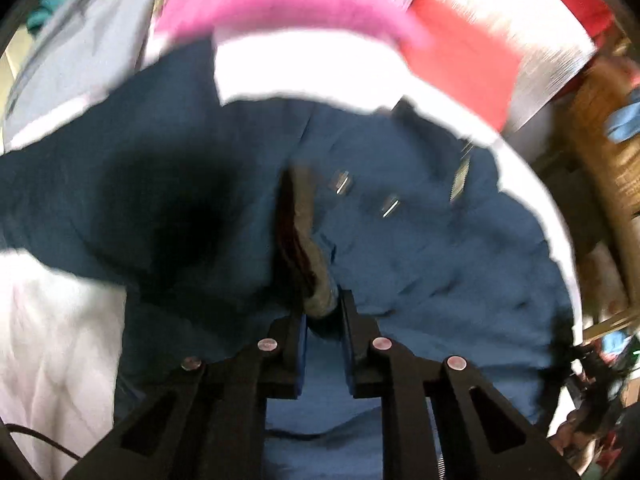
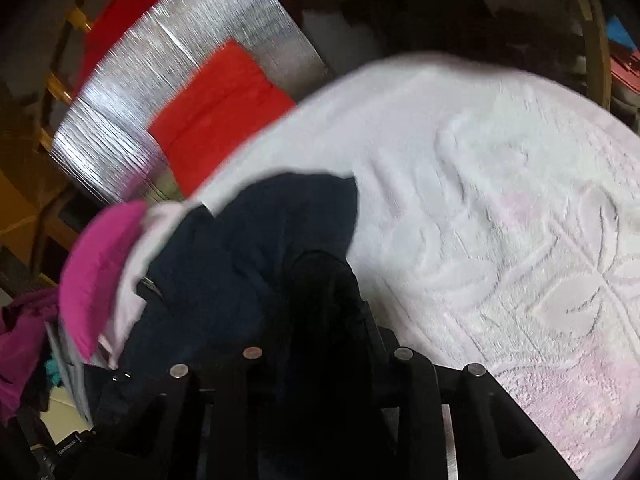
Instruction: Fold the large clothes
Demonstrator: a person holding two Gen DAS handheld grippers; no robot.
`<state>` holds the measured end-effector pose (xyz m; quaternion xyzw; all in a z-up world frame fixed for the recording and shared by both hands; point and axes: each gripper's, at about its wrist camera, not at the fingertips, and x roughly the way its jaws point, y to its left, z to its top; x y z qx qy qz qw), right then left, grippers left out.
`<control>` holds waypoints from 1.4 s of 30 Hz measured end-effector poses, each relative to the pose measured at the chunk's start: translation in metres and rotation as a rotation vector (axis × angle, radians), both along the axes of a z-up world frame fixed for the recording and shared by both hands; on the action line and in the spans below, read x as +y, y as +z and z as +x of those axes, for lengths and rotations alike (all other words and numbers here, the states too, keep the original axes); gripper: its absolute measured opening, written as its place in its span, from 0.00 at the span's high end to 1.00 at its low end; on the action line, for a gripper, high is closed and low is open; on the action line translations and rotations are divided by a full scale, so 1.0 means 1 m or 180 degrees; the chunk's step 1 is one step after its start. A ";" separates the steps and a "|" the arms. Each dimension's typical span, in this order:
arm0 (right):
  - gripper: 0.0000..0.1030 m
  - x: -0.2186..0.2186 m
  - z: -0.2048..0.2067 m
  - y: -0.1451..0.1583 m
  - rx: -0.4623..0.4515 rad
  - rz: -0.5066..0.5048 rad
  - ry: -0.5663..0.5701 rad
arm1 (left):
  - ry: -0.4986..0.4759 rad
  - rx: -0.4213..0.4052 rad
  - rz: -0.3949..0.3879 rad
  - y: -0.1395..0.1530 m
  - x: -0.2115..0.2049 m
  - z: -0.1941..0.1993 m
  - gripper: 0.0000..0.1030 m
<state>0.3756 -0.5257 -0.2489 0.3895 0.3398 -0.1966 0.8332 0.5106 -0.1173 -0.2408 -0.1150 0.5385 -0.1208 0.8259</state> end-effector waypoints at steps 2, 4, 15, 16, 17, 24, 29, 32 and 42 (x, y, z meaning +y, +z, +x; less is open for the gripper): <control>0.68 -0.005 -0.003 0.001 -0.0058 0.0149 -0.0007 | -0.0014 0.0058 0.0007 -0.003 0.000 0.002 0.85; 0.65 -0.011 -0.008 0.005 -0.0136 0.0305 -0.0048 | -0.0036 -0.0025 0.0004 0.006 0.000 0.002 0.83; 0.28 -0.019 0.003 0.006 -0.0280 0.0218 -0.0096 | 0.0091 -0.0139 -0.0282 0.012 0.004 0.011 0.52; 0.28 -0.019 0.004 0.004 -0.0291 0.0240 -0.0096 | 0.0091 -0.0171 -0.0294 0.012 0.003 0.013 0.52; 0.31 -0.020 0.006 0.003 -0.0311 0.0261 -0.0092 | 0.0098 -0.0185 -0.0290 0.012 0.004 0.012 0.54; 0.64 -0.019 0.016 0.003 -0.0245 0.0085 -0.0114 | 0.0143 -0.0236 -0.0186 0.008 0.004 0.021 0.86; 0.68 -0.014 0.018 0.013 -0.0237 -0.0151 -0.0129 | 0.0050 -0.0337 0.0259 0.007 -0.009 0.018 0.87; 0.67 -0.017 0.020 0.003 -0.0075 -0.0048 -0.0108 | -0.0006 -0.0329 0.0446 0.004 -0.016 0.017 0.87; 0.36 -0.009 0.012 0.023 -0.0143 -0.0102 -0.0027 | -0.0176 -0.0754 0.0860 0.028 -0.032 -0.007 0.87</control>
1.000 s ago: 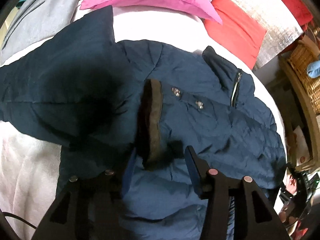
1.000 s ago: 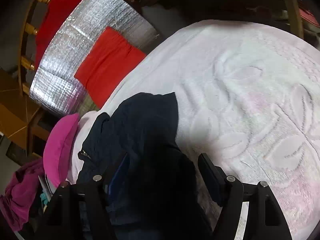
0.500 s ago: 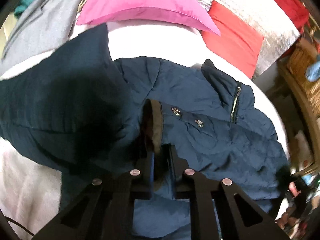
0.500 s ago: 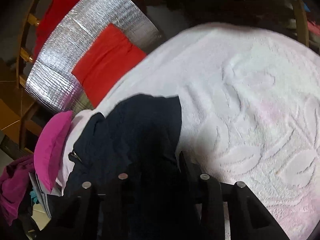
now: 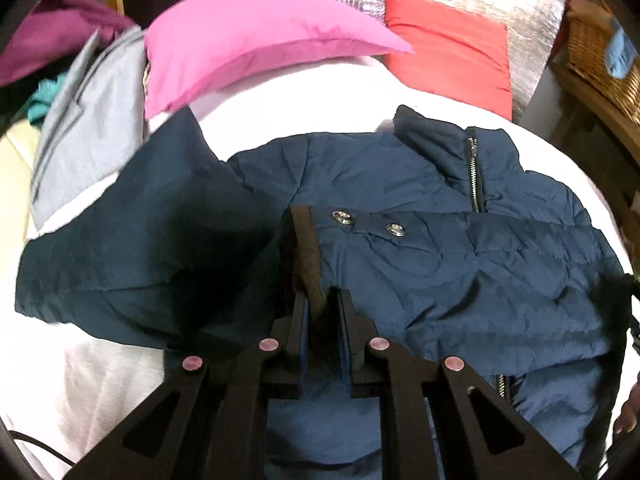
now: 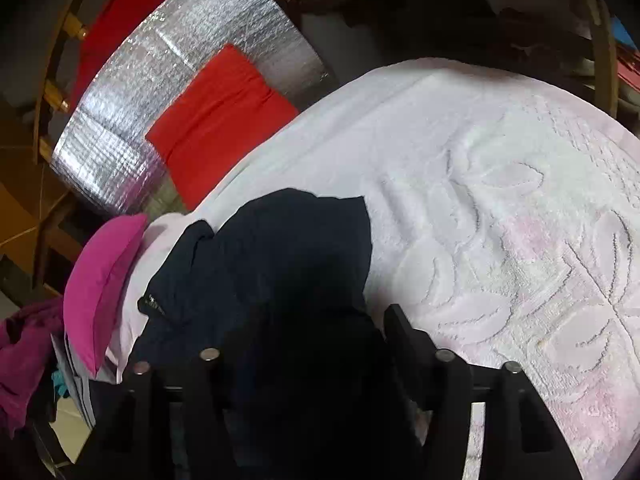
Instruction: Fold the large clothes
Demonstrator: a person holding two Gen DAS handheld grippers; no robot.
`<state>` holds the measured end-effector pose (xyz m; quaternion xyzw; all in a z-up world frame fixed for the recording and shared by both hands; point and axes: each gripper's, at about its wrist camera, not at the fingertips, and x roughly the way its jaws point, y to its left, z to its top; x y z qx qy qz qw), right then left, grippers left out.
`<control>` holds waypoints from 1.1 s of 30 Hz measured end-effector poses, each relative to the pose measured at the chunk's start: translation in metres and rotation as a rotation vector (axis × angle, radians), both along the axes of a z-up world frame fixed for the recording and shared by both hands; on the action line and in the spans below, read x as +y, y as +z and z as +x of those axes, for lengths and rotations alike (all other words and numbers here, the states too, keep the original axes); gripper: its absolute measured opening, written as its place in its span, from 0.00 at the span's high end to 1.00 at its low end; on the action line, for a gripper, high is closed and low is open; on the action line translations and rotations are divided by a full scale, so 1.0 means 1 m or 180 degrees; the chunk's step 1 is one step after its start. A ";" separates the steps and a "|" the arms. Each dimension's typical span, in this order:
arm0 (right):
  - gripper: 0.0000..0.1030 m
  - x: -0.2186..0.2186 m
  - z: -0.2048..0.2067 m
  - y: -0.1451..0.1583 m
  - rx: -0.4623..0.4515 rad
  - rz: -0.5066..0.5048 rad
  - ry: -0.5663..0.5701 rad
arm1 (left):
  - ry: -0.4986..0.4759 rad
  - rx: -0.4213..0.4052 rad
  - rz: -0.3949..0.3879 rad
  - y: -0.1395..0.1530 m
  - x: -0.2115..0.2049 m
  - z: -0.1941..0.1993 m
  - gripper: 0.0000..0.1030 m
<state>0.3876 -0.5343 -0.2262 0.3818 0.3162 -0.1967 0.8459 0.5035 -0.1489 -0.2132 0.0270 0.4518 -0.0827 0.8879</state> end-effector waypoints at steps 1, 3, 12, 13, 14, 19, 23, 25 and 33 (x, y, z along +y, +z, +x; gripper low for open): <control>0.36 0.001 0.001 -0.001 0.0034 -0.0017 -0.0006 | 0.0000 -0.0023 0.0027 0.001 -0.001 -0.001 0.87; 0.36 0.001 0.003 -0.006 0.0115 -0.0001 0.0001 | -0.0001 -0.0064 0.0058 0.002 0.000 -0.004 0.87; 0.69 0.016 0.005 -0.002 0.0221 -0.0367 0.0071 | 0.0022 -0.0120 0.0070 0.005 0.002 -0.005 0.87; 0.70 0.016 0.002 0.003 0.0168 -0.0413 0.0051 | 0.0023 -0.0126 0.0073 0.005 0.003 -0.006 0.87; 0.71 0.017 0.000 0.006 0.0124 -0.0450 0.0026 | 0.0027 -0.0136 0.0082 0.006 0.003 -0.007 0.87; 0.71 0.009 0.006 -0.009 0.0295 -0.0313 -0.0001 | 0.0036 -0.0102 0.0098 0.003 0.003 -0.005 0.87; 0.40 -0.001 0.005 -0.018 0.0335 0.0037 -0.0034 | 0.0052 -0.0029 0.0110 -0.002 0.002 0.000 0.87; 0.35 -0.001 0.003 -0.015 0.0224 0.0128 -0.0017 | 0.0054 -0.0002 0.0127 -0.004 0.001 0.001 0.87; 0.42 0.013 0.008 -0.017 0.0390 -0.0171 0.0077 | 0.0026 0.0032 0.0172 -0.009 -0.003 0.003 0.82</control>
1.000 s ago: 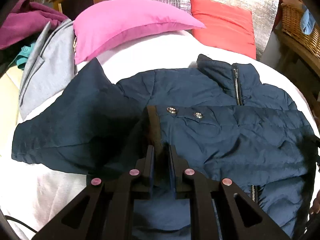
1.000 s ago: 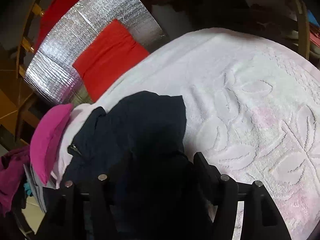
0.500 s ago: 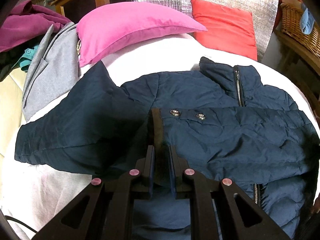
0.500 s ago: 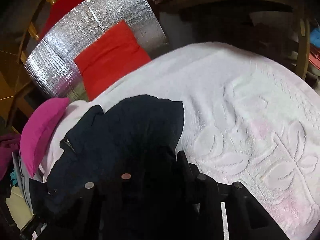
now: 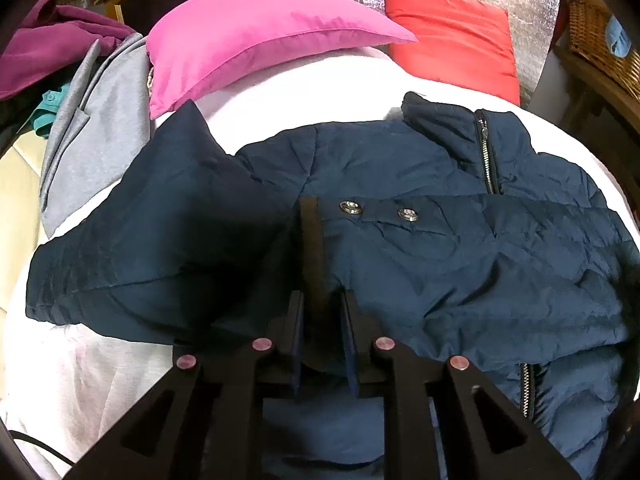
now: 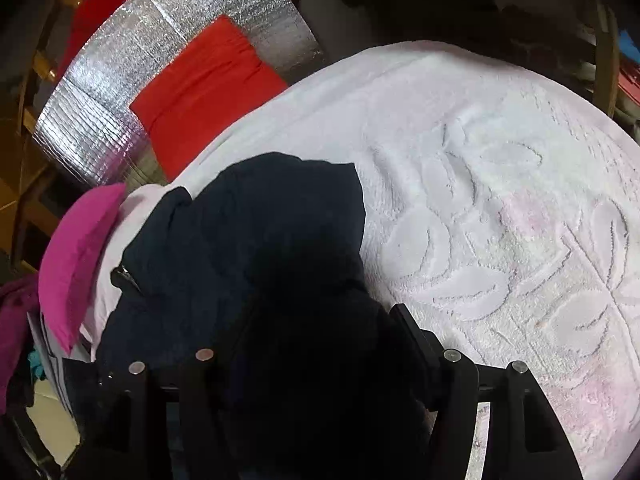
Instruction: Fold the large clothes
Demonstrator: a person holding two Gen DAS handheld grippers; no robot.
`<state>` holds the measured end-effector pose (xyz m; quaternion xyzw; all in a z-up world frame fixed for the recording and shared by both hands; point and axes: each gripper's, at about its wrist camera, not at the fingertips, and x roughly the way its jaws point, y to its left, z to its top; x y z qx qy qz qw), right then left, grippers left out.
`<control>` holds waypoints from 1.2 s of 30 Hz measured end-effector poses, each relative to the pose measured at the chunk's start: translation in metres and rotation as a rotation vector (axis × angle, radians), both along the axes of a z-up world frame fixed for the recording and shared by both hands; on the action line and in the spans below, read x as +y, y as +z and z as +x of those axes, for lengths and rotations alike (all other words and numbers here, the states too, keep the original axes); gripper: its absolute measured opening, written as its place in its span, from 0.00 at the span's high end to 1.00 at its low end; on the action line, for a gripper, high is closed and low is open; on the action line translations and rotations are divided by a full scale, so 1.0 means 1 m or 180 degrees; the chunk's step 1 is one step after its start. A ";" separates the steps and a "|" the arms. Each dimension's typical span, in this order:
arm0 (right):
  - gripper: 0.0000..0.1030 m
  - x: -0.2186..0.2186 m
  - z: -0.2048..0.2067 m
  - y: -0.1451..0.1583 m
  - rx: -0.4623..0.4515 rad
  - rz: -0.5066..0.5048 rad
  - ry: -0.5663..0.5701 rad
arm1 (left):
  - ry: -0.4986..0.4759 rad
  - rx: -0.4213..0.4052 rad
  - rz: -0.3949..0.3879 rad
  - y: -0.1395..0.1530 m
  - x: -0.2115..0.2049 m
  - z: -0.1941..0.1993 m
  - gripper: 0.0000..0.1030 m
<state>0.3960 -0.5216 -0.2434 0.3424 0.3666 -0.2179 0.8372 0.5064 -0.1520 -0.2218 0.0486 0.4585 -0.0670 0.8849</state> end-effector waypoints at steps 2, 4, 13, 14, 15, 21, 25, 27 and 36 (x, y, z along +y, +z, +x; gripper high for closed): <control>0.61 0.004 -0.002 0.005 -0.0015 -0.0112 0.0014 | 0.0019 0.0041 -0.0033 -0.002 0.001 0.003 0.83; 0.68 0.006 -0.005 0.012 -0.0086 -0.0185 0.0010 | 0.0049 0.0091 -0.0087 -0.005 0.004 0.005 0.82; 0.62 0.004 -0.019 0.010 0.0011 -0.0088 -0.0061 | 0.0083 0.0229 -0.0116 -0.005 0.008 0.001 0.77; 0.48 0.003 -0.023 0.014 0.0018 -0.0053 -0.0093 | 0.0085 0.0239 -0.0140 -0.003 0.009 -0.001 0.73; 0.41 0.003 -0.029 0.019 -0.0026 -0.0045 -0.0137 | 0.0096 0.0233 -0.0181 0.003 0.012 -0.006 0.67; 0.30 0.024 -0.059 0.058 -0.0369 -0.0494 -0.0243 | 0.0149 -0.0198 -0.0350 0.045 0.034 -0.036 0.41; 0.30 0.058 -0.067 0.078 -0.0617 -0.0632 0.0077 | 0.0287 -0.0341 -0.0461 0.060 0.066 -0.050 0.36; 0.31 0.077 -0.066 0.082 -0.0697 -0.0663 0.0287 | 0.0439 -0.0363 -0.0498 0.062 0.088 -0.052 0.28; 0.60 0.147 -0.031 0.066 -0.0472 -0.0622 0.0936 | 0.1263 -0.0265 -0.0693 0.042 0.197 -0.040 0.24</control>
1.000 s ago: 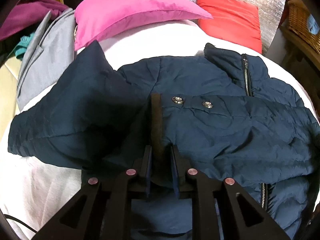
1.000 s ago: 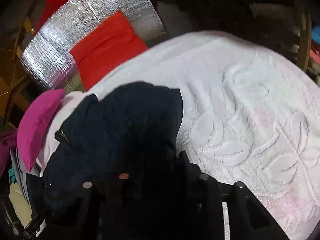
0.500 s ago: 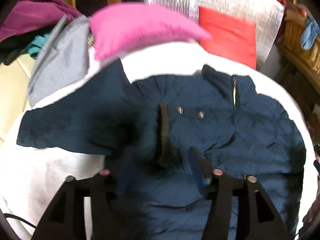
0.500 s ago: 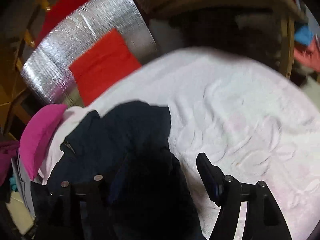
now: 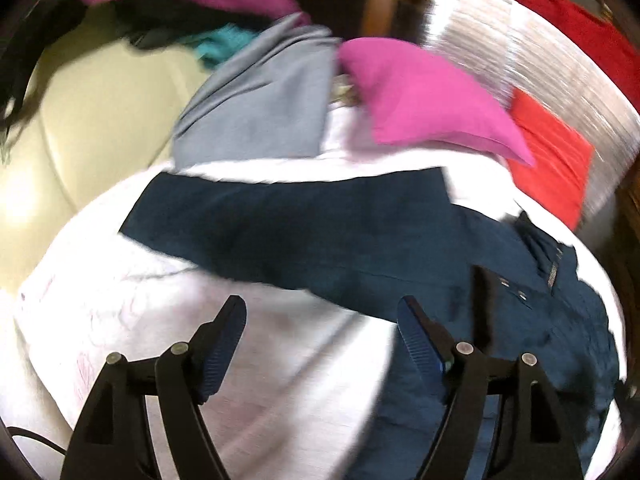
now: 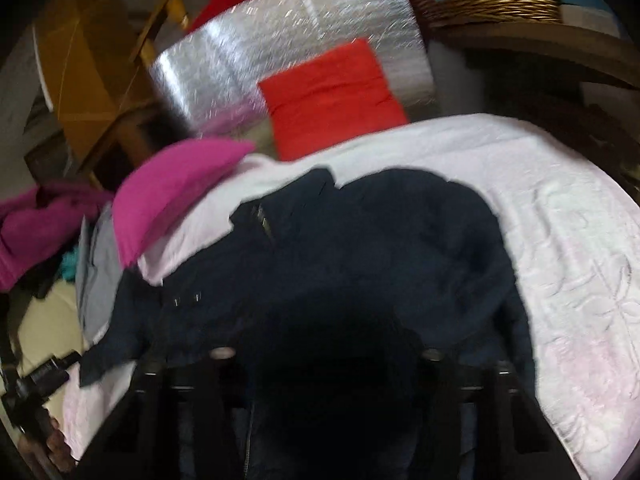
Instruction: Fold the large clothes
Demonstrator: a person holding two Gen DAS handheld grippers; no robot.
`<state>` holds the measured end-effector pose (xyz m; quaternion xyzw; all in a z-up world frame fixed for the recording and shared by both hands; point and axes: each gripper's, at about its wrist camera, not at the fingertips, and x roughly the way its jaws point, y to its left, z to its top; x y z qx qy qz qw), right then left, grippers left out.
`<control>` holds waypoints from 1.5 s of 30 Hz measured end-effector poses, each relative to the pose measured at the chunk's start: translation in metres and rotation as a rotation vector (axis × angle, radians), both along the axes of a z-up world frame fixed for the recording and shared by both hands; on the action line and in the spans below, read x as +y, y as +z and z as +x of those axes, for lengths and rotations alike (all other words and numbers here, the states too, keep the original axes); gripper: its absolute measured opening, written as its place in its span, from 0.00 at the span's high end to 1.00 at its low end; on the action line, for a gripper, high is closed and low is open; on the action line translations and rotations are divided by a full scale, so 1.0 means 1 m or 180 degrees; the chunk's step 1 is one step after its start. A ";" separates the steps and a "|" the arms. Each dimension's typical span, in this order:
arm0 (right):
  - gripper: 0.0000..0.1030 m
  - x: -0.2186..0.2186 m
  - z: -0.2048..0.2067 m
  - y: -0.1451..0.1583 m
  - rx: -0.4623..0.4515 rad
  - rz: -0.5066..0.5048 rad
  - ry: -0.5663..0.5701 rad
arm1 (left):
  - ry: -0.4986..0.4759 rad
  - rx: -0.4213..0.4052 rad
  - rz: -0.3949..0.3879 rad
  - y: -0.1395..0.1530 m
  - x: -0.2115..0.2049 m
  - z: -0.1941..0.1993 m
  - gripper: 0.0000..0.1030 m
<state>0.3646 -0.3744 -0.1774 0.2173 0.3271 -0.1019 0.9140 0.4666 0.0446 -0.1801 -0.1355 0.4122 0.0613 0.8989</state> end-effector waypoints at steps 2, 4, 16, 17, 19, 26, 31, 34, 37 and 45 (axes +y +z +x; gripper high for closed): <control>0.61 0.009 0.002 -0.005 0.0056 -0.0022 -0.0006 | 0.0141 0.0096 -0.0309 -0.011 0.028 0.004 0.24; 0.61 0.011 0.009 -0.012 0.0103 -0.0002 0.0000 | 0.0263 0.0165 -0.0577 -0.022 0.048 0.009 0.24; 0.61 0.010 0.024 -0.032 0.0360 0.0079 -0.0110 | 0.0421 0.0193 -0.1460 -0.062 0.093 0.043 0.34; 0.61 0.010 0.024 -0.032 0.0353 0.0081 -0.0099 | 0.0446 0.0205 -0.1533 -0.067 0.096 0.046 0.40; 0.61 0.009 0.023 -0.031 0.0342 0.0073 -0.0094 | 0.0502 0.0257 -0.1661 -0.074 0.102 0.048 0.44; 0.61 0.003 0.023 -0.030 0.0311 0.0067 -0.0099 | 0.0660 0.0233 -0.2000 -0.092 0.123 0.058 0.52; 0.61 -0.001 0.022 -0.030 0.0312 0.0036 -0.0095 | 0.0704 0.0209 -0.2067 -0.096 0.128 0.063 0.55; 0.61 -0.004 0.021 -0.030 0.0304 0.0048 -0.0097 | 0.0725 0.0177 -0.2105 -0.097 0.130 0.065 0.62; 0.61 -0.005 0.020 -0.030 0.0298 0.0041 -0.0110 | 0.0746 0.0159 -0.2120 -0.098 0.132 0.065 0.70; 0.61 -0.012 0.016 -0.029 0.0302 0.0024 -0.0140 | 0.0731 0.0084 -0.1525 -0.059 0.117 0.070 0.83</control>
